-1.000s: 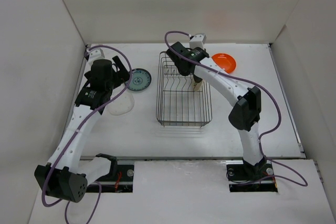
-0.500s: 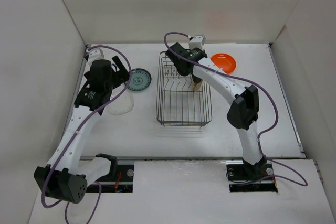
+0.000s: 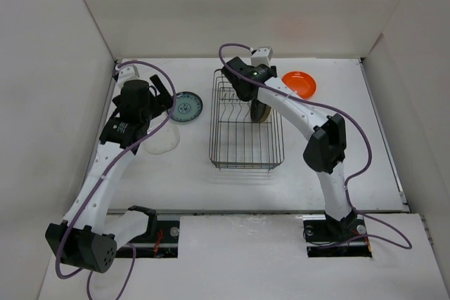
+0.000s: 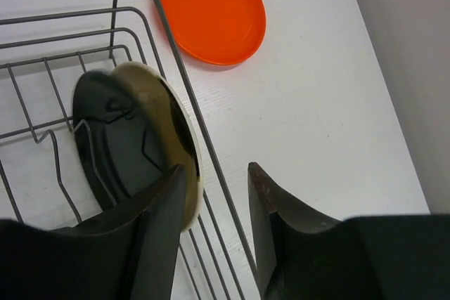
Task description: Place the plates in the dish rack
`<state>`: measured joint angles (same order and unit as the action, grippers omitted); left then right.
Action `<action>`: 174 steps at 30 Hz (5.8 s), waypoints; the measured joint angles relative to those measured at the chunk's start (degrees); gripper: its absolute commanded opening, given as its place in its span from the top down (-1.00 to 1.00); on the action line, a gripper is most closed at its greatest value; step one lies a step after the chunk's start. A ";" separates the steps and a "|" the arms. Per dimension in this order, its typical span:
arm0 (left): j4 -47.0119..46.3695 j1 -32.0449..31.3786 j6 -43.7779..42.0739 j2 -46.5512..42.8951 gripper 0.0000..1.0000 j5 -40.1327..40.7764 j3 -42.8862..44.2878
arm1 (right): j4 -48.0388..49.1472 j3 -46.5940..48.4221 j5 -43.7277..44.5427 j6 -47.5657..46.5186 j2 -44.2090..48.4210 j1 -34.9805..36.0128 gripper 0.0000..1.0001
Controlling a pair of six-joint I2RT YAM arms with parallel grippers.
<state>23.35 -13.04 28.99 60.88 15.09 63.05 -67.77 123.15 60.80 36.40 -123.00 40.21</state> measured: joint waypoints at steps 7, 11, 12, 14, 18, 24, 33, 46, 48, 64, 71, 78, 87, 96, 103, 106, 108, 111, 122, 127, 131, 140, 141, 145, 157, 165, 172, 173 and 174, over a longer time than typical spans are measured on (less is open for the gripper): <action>0.00 0.00 0.00 0.00 -1.00 0.00 0.00 | 0.83 0.15 -1.38 -1.97 5.86 -0.02 -0.53; 0.00 0.00 0.00 -0.04 -1.00 0.00 0.00 | 8.81 -5.22 -8.13 -5.95 16.50 -2.19 -0.58; 0.00 0.00 0.00 -0.11 -1.00 0.07 0.00 | 13.11 -9.84 -11.93 -7.21 20.74 -4.24 -0.58; 0.00 0.00 0.00 -0.33 -1.00 0.17 0.00 | 22.27 -20.39 -25.22 -9.77 28.79 -12.63 -0.58; 0.00 0.00 0.00 -0.70 -1.00 0.20 0.00 | 42.23 -42.05 -49.00 -10.14 36.17 -35.26 -0.58; -0.04 0.00 0.00 -0.72 -1.00 -0.09 0.00 | 49.44 -50.71 -65.81 -10.08 26.27 -45.83 -0.58; 0.26 0.92 -0.44 2.05 -1.00 -2.86 3.10 | 54.58 -46.97 -74.86 -10.12 16.33 -47.58 -0.58; -1.42 13.57 -0.37 15.34 -1.00 -11.19 14.32 | 53.94 -35.91 -81.77 -10.69 1.03 -51.52 -0.51; -1.46 14.01 -0.42 15.91 -1.00 -11.21 14.56 | 53.22 -32.98 -83.03 -10.82 -0.72 -51.56 -0.48; -1.70 16.06 -0.39 16.09 -1.00 -13.53 12.81 | 44.48 -17.42 -86.51 -10.97 -11.02 -51.82 0.04; -1.73 16.13 -0.42 16.04 -1.00 -14.23 12.81 | 43.91 -15.45 -87.56 -9.99 -12.83 -52.04 0.22; -1.73 16.48 -0.39 15.32 -1.00 -15.13 12.81 | 41.97 -12.98 -88.13 -8.83 -14.71 -52.19 0.74; -2.54 17.03 -0.39 14.56 -1.00 -16.28 12.00 | 41.64 -14.05 -87.43 -6.67 -14.14 -52.19 1.00; -4.15 17.03 0.04 12.13 -1.00 -18.14 8.17 | 41.05 -34.10 -69.75 -1.86 13.11 -47.80 1.00; -4.94 17.03 0.13 10.62 -1.00 -19.02 6.67 | 39.04 -29.73 -45.83 -2.89 35.32 -32.26 1.00; -5.20 17.03 0.15 10.56 -1.00 -18.93 6.67 | 35.04 -25.14 -33.11 -4.42 38.38 -22.93 1.00; -5.18 17.03 0.28 10.56 -1.00 -18.91 6.67 | 30.91 -21.84 -24.17 -5.16 38.32 -16.79 1.00; -5.18 17.03 0.50 10.56 -1.00 -18.69 6.67 | 22.58 -15.91 -12.70 -5.51 35.23 -9.64 1.00; -5.16 17.03 0.70 10.56 -1.00 -17.81 6.67 | 3.69 -7.98 2.47 -2.29 20.35 1.29 1.00; -5.14 17.03 0.72 10.56 -1.00 -17.79 6.67 | 1.36 -4.02 2.82 -1.62 16.11 3.04 1.00; -5.14 17.03 0.72 10.56 -1.00 -17.79 6.67 | 0.74 0.42 3.30 -1.68 13.20 4.37 1.00; -5.16 17.03 0.72 10.51 -1.00 -17.86 6.67 | 0.26 3.30 3.82 -1.95 5.03 4.83 1.00; -5.14 17.03 0.72 10.49 -1.00 -17.86 6.67 | 0.15 3.43 3.89 -1.99 4.15 4.83 1.00; -5.14 17.03 0.74 10.45 -1.00 -17.92 6.67 | -0.09 3.89 3.96 -2.10 1.88 4.85 1.00; -5.14 17.03 1.25 10.27 -1.00 -18.51 6.67 | -0.87 6.88 5.35 -2.10 0.13 3.76 1.00; -5.14 17.03 1.36 10.19 -1.00 -18.99 6.67 | -0.94 6.88 5.81 -2.10 -1.79 3.23 1.00; -5.14 17.03 1.38 10.19 -1.00 -19.15 6.67 | -0.92 6.88 6.05 -2.08 -3.89 2.99 1.00; -5.14 17.03 1.36 10.19 -1.00 -19.17 6.67 | -0.83 6.88 5.99 -2.05 -4.20 2.99 1.00; -5.14 17.03 1.36 10.19 -1.00 -19.17 6.67 | -0.79 6.88 5.86 -2.03 -4.52 2.99 1.00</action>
<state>18.22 3.99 30.35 71.07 -4.08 69.71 -68.55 130.04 66.65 34.37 -127.52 43.20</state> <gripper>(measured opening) 0.997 0.039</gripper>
